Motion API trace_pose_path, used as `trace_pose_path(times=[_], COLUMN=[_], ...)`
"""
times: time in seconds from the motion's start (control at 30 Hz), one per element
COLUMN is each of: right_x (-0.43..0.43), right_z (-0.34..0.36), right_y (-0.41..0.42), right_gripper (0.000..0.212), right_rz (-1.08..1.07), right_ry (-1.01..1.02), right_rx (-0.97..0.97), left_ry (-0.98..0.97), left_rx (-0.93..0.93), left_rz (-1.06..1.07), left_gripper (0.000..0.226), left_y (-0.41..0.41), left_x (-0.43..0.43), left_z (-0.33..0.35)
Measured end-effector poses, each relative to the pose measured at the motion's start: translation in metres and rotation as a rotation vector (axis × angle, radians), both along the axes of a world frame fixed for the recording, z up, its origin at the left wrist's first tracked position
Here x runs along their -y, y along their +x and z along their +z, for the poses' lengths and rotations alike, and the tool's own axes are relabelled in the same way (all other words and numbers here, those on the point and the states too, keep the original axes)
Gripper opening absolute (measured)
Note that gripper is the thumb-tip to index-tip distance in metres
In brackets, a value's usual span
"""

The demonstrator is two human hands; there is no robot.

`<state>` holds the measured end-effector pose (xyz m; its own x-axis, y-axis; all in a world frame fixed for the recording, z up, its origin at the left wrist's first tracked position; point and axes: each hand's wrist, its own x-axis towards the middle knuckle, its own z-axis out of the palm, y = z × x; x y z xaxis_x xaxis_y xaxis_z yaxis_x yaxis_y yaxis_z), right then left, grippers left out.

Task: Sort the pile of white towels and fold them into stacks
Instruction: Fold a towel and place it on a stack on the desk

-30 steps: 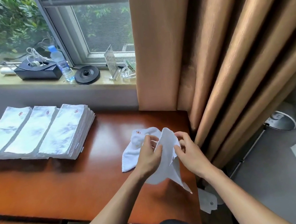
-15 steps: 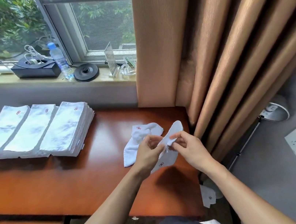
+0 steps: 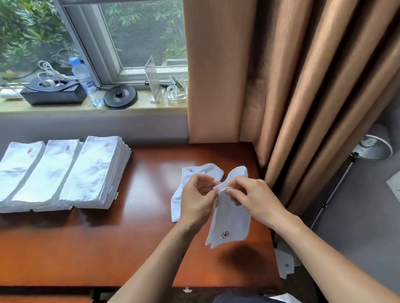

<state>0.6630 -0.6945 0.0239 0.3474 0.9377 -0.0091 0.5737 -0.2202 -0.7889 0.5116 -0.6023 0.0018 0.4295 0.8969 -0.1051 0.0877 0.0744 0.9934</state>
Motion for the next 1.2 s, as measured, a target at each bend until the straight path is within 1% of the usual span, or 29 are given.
trace_pose_path(times=[0.2,0.33,0.5,0.63,0.67,0.7,0.77,0.9,0.93,1.03,1.1,1.2], right_x=[-0.003,-0.004,-0.002,0.002,0.003,0.005,0.009,0.010,0.010,0.013,0.015,0.020], right_z=[0.004,0.007,0.008,0.012,0.013,0.012,0.012,0.014,0.014,0.014,0.016,0.017], right_y=[-0.004,-0.004,-0.005,-0.006,-0.006,-0.006,-0.007,-0.007,-0.006,-0.005,-0.001,0.009], right_gripper=[0.012,0.015,0.017,0.032,0.033,0.028,0.019,0.018,0.016,0.011,0.009,0.009], right_rz=[-0.003,-0.002,-0.024,0.045,0.049,0.038,0.001,-0.047,-0.057,-0.092,-0.139,-0.242], right_ry=[-0.003,-0.020,-0.036,-0.036,-0.023,0.001,0.050,0.076,0.081,0.112,0.143,0.170], right_rx=[0.034,0.052,0.070,0.130,0.154,0.165,0.151,0.216,0.208,0.097,0.019,-0.035], left_ry=[0.038,0.124,0.185,0.302,0.323,0.335,0.321,0.218,0.201,0.202,0.216,0.212], left_rx=[-0.007,-0.034,-0.045,-0.083,-0.073,-0.060,-0.052,-0.110,-0.145,-0.277,-0.324,-0.405], left_rz=[-0.027,-0.048,-0.064,-0.071,-0.079,-0.092,-0.119,-0.185,-0.231,-0.375,-0.426,-0.431], left_gripper=[0.019,0.025,0.021,0.031,0.032,0.033,0.034,0.033,0.032,0.017,0.021,0.029], left_y=[-0.003,-0.005,-0.004,-0.004,-0.004,-0.002,0.000,-0.002,-0.004,-0.008,-0.008,-0.007], left_x=[0.002,0.004,0.007,0.013,0.015,0.016,0.015,0.013,0.012,0.013,0.013,0.007], left_z=[-0.002,0.000,0.003,0.010,0.012,0.014,0.015,0.005,-0.001,-0.021,-0.031,-0.040])
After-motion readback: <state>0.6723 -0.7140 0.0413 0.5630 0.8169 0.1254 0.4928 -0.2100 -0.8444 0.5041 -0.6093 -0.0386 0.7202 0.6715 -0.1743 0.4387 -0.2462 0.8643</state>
